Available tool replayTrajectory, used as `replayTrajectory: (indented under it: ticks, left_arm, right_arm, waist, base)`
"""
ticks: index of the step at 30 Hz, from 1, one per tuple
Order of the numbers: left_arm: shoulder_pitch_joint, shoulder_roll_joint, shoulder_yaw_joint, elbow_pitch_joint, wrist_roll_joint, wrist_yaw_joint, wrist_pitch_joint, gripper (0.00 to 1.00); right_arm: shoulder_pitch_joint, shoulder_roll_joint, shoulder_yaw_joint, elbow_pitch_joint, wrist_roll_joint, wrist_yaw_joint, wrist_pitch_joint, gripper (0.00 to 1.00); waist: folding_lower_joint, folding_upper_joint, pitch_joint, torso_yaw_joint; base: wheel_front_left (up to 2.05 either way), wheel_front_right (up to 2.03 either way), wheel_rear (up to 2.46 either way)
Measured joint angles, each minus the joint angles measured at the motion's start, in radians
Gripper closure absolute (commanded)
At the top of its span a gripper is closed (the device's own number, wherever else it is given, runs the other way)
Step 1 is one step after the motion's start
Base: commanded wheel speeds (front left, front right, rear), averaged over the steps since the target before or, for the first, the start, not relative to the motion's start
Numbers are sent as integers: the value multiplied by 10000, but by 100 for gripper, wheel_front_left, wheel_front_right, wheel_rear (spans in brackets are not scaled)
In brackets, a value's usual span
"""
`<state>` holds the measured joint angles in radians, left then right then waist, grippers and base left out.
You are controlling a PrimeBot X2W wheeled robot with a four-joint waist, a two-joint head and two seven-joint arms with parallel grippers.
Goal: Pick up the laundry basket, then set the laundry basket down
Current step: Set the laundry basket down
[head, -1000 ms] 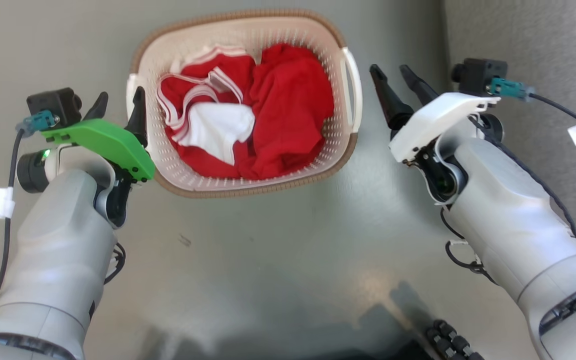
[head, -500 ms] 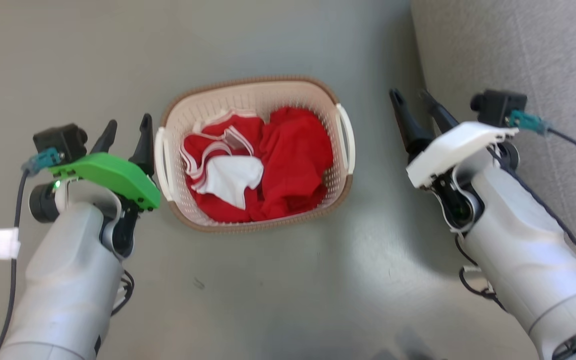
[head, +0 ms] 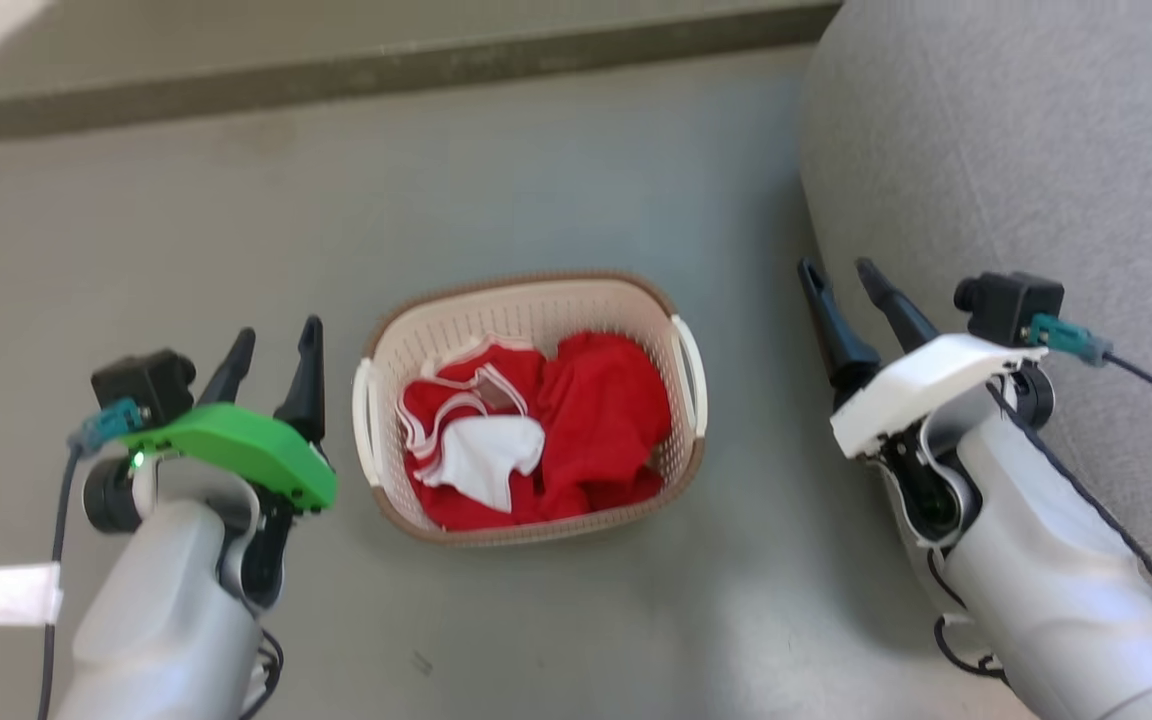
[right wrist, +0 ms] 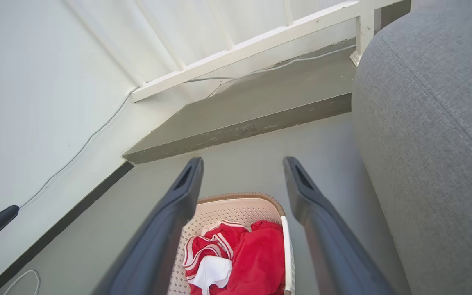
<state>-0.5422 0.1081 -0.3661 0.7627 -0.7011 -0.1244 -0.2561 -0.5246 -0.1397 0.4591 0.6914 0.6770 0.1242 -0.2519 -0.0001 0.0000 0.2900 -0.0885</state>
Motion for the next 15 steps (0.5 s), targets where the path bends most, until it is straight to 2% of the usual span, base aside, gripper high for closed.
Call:
replayTrajectory:
  ticks: [15]
  left_arm:
    - [1535,-58,842,-1839,1083,-2,0,0]
  right_arm:
    - [1409,-82,-1269,-1789,-1325,-128,0,0]
  waist:
    - [0,0,-1781,51]
  base:
    - [0,0,0]
